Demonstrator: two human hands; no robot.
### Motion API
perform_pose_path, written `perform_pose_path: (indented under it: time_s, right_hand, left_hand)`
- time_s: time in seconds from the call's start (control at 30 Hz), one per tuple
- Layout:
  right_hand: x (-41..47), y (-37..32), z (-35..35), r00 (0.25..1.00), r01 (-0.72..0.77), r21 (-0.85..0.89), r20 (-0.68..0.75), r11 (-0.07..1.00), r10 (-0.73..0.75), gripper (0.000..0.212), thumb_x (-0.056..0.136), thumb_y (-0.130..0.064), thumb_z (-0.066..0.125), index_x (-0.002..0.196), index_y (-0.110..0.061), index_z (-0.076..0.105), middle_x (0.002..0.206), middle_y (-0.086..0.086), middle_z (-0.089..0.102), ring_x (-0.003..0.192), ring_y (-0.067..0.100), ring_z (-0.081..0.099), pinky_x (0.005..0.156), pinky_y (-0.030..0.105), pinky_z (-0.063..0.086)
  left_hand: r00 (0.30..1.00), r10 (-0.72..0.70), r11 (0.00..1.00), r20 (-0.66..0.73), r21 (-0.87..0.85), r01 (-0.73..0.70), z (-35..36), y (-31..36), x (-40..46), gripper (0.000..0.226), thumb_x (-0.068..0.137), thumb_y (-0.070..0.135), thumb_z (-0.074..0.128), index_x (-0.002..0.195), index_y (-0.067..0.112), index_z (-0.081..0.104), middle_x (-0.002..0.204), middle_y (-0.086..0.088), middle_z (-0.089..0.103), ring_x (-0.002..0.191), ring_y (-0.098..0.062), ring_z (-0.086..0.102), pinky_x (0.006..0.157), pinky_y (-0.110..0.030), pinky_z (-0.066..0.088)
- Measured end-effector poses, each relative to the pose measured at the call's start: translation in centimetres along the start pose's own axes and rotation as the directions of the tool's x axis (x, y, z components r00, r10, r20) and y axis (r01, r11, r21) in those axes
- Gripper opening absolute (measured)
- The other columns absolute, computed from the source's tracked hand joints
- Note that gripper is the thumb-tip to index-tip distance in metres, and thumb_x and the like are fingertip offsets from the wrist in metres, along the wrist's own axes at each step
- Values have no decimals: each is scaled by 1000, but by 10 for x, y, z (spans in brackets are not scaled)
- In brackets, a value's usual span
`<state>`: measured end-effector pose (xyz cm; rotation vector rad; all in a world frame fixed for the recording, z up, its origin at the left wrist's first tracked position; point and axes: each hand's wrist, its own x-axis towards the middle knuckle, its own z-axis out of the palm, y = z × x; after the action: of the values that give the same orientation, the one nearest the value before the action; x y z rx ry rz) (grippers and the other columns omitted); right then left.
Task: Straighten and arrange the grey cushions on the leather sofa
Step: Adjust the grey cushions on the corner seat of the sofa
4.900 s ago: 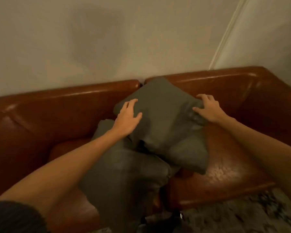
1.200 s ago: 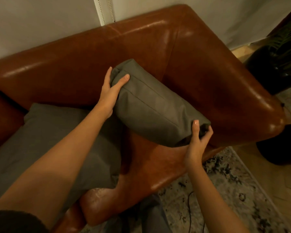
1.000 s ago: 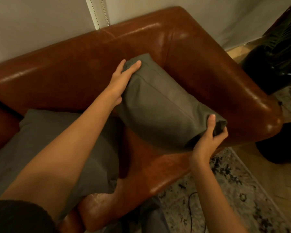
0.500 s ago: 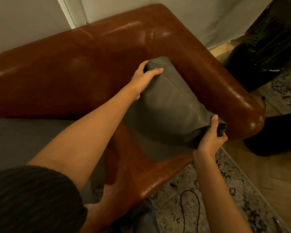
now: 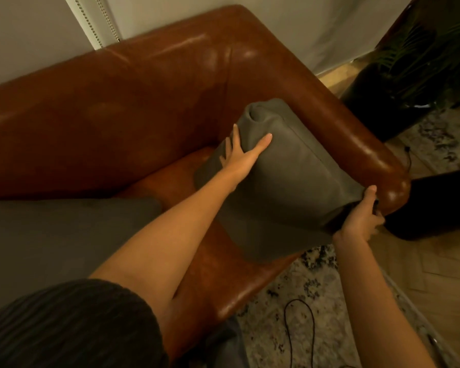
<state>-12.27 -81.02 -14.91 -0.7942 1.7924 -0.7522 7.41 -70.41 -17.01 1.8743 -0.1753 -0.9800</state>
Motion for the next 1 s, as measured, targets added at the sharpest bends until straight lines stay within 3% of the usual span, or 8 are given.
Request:
perform_pose_path:
  time_s: [0.1, 0.2, 0.3, 0.5, 0.67, 0.77, 0.87, 1.0]
  right_hand:
    - [-13, -4, 4, 935, 340, -180, -39, 923, -352, 55, 96, -48, 50, 143, -21, 38, 154, 3, 30, 142, 24, 31, 116, 42, 18]
    - [-34, -11, 13, 712, 699, -257, 169, 667, -681, 35, 96, -32, 53, 130, -24, 50, 151, -9, 31, 151, 20, 10, 117, 52, -10]
    - [-68, -13, 34, 501, 863, -175, 415, 474, -760, 24, 96, -27, 54, 119, -23, 58, 139, -13, 37, 151, 19, 9, 116, 42, -11]
    - [-138, 44, 85, 320, 897, -46, 754, 440, -573, 17, 96, -14, 56, 110, -20, 64, 133, -6, 49, 147, 16, 24, 121, 41, -3]
    - [-180, 123, 110, 238, 910, -104, 924, 402, -298, 16, 95, -11, 57, 106, -19, 65, 136, 6, 51, 144, 22, 29, 122, 44, 4]
    - [-195, 175, 114, 230, 910, -178, 968, 374, -98, 15, 96, -17, 57, 108, -21, 64, 138, 4, 47, 141, 23, 32, 120, 47, 15]
    - [-214, 223, 109, 268, 872, -278, 960, 402, 83, 19, 95, -22, 60, 114, -20, 62, 134, 8, 47, 128, 27, 44, 112, 39, 31]
    - [-225, 286, 88, 341, 803, -422, 904, 420, 256, 47, 94, -41, 59, 132, -16, 47, 132, 12, 51, 125, 31, 49, 107, 45, 39]
  left_hand:
    - [999, 22, 998, 29, -67, -20, -14, -9, -5, 108, 70, 78, 60, 152, 43, 0, 163, 5, 3, 148, -28, 11, 118, -53, 15]
    - [997, 20, 996, 76, -94, -13, -38, -19, -9, 89, 82, 60, 64, 153, 30, 19, 158, 1, 26, 142, -22, 30, 111, -36, 28]
    - [997, -13, 999, 72, 48, 10, -68, -37, -16, 67, 90, 44, 63, 146, 16, 39, 150, -5, 41, 138, -25, 38, 111, -35, 32]
    - [994, -87, 983, -70, 154, 97, -149, -83, -53, 51, 97, 37, 54, 143, 18, 44, 149, -5, 41, 136, -25, 39, 111, -37, 33]
    - [946, -22, 970, -323, 221, 98, -225, -132, -102, 40, 99, 27, 52, 137, 13, 52, 144, -6, 48, 133, -21, 42, 94, -16, 29]
    - [880, 18, 950, -475, 284, 133, -272, -167, -137, 34, 98, 19, 53, 129, 9, 59, 140, -9, 52, 128, -22, 46, 89, -8, 25]
    - [830, 42, 922, -556, 342, 182, -317, -207, -174, 30, 96, 14, 55, 124, 4, 63, 139, -14, 51, 128, -25, 47, 96, -9, 22]
    - [768, 37, 877, -640, 389, 281, -362, -266, -219, 38, 96, 27, 55, 132, 14, 57, 144, -13, 46, 134, -31, 39, 112, -38, 26]
